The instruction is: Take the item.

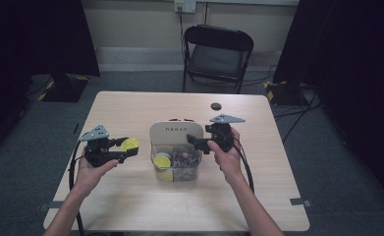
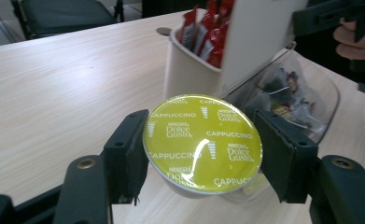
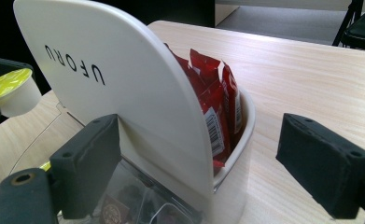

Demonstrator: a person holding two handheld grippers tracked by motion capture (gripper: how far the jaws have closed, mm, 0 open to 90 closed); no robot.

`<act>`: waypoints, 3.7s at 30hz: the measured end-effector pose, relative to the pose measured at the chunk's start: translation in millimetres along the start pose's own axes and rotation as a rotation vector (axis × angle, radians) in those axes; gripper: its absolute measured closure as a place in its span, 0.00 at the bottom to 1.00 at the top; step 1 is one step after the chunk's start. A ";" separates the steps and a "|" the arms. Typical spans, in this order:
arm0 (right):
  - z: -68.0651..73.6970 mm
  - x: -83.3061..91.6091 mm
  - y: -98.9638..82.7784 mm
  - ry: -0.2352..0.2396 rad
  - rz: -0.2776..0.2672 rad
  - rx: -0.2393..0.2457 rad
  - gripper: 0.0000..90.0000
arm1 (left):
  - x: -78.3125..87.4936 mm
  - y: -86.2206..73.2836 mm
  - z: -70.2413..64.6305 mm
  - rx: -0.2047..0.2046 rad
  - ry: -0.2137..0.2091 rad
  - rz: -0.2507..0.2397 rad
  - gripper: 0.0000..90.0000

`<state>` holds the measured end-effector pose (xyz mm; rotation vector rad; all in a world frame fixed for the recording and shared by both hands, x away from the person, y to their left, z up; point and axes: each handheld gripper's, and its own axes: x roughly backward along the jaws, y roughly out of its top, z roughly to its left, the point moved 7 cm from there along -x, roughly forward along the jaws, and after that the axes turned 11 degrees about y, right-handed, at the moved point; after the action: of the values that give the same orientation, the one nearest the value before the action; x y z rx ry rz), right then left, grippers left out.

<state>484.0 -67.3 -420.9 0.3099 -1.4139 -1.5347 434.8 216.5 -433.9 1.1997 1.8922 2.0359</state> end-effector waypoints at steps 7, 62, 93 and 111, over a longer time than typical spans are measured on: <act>-0.2 0.4 -0.2 0.001 -0.001 0.000 0.15 | -1.0 -10.2 15.1 0.011 0.034 0.025 0.42; -0.2 -1.8 -2.4 0.014 0.011 -0.004 0.15 | -50.0 -77.6 59.2 0.080 0.127 0.206 0.38; -0.3 -2.0 -3.5 0.019 0.013 -0.005 0.15 | 3.7 -77.0 25.7 0.075 0.069 0.126 0.29; 1.9 -1.3 1.9 0.073 -0.016 -0.028 0.23 | -28.9 -110.8 -13.1 -0.125 0.070 0.266 0.31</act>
<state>484.1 -64.8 -419.3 0.3569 -1.3348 -1.5396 400.5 213.4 -543.9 1.4311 1.6805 2.3183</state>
